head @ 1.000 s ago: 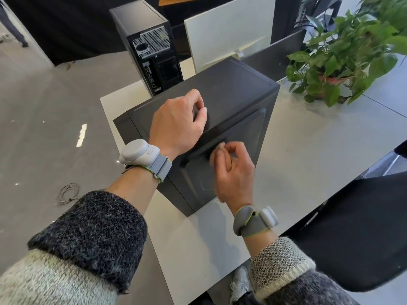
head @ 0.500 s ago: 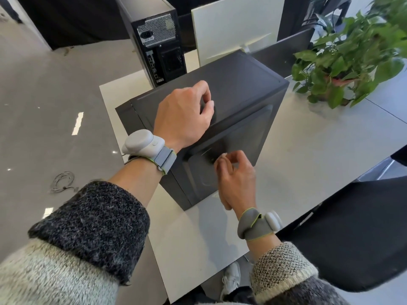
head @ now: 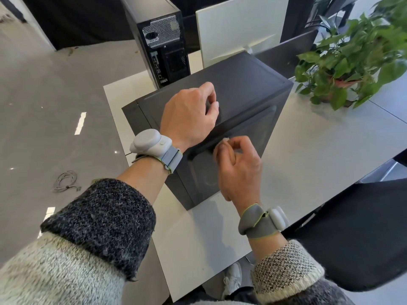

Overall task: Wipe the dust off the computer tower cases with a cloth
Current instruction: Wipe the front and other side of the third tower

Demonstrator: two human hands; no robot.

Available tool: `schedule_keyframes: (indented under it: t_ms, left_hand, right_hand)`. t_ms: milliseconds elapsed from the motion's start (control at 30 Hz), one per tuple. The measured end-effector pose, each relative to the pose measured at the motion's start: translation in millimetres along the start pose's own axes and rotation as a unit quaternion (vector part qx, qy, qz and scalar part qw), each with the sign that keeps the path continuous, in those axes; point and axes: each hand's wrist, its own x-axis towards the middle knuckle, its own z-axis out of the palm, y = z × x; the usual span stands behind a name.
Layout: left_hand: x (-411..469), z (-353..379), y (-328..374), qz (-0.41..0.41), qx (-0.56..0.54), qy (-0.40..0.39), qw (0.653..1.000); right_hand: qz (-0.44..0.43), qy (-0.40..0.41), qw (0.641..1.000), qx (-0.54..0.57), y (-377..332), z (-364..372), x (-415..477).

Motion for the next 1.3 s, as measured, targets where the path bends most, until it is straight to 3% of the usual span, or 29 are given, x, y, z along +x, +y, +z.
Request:
schedule_keyframes:
  t_ms: [100, 233, 300, 433, 500, 633, 800, 1033, 1200, 1300]
  left_hand:
    - [0.0, -1.4, 0.9, -0.004, 0.000, 0.009, 1.000]
    - [-1.9, -8.2, 3.8, 0.001, -0.028, 0.032, 0.999]
    - [-3.5, -12.1, 4.0, 0.011, -0.035, 0.037, 0.999]
    - [-8.8, -24.0, -1.5, 0.042, -0.011, 0.007, 0.999]
    - [-15.1, -30.3, -8.4, 0.056, 0.017, -0.001, 0.998]
    - [-34.2, -34.3, -19.6, 0.052, 0.052, -0.002, 0.997]
    - [-35.2, -29.4, -18.2, 0.006, 0.055, 0.015, 0.998]
    - [-36.3, -29.2, -18.4, -0.024, 0.041, 0.027, 0.999]
    - [-35.8, -27.5, -22.0, -0.027, 0.035, 0.025, 0.999]
    - [-34.9, -27.5, -21.1, -0.034, 0.030, 0.027, 0.999]
  right_hand:
    - [0.000, 0.010, 1.000, 0.026, 4.8, 11.4, -4.5]
    - [0.133, -0.049, 0.990, -0.018, 30.6, 7.4, -19.4]
    - [0.104, -0.046, 0.993, -0.021, 21.1, 2.0, -15.3]
    - [-0.038, -0.023, 0.999, 0.014, -2.7, 5.1, -4.4]
    - [-0.017, -0.038, 0.999, 0.012, 10.2, 9.8, -9.8]
    - [0.117, -0.096, 0.988, -0.016, 33.7, 5.7, -22.7]
    - [-0.023, -0.045, 0.998, 0.032, 6.9, 11.9, -6.5]
    - [0.120, -0.068, 0.990, 0.035, 33.2, 17.2, -27.6]
    - [-0.010, -0.041, 0.996, 0.080, 3.6, 19.3, -14.1]
    - [0.030, -0.031, 0.997, 0.062, 15.0, 25.0, -24.6]
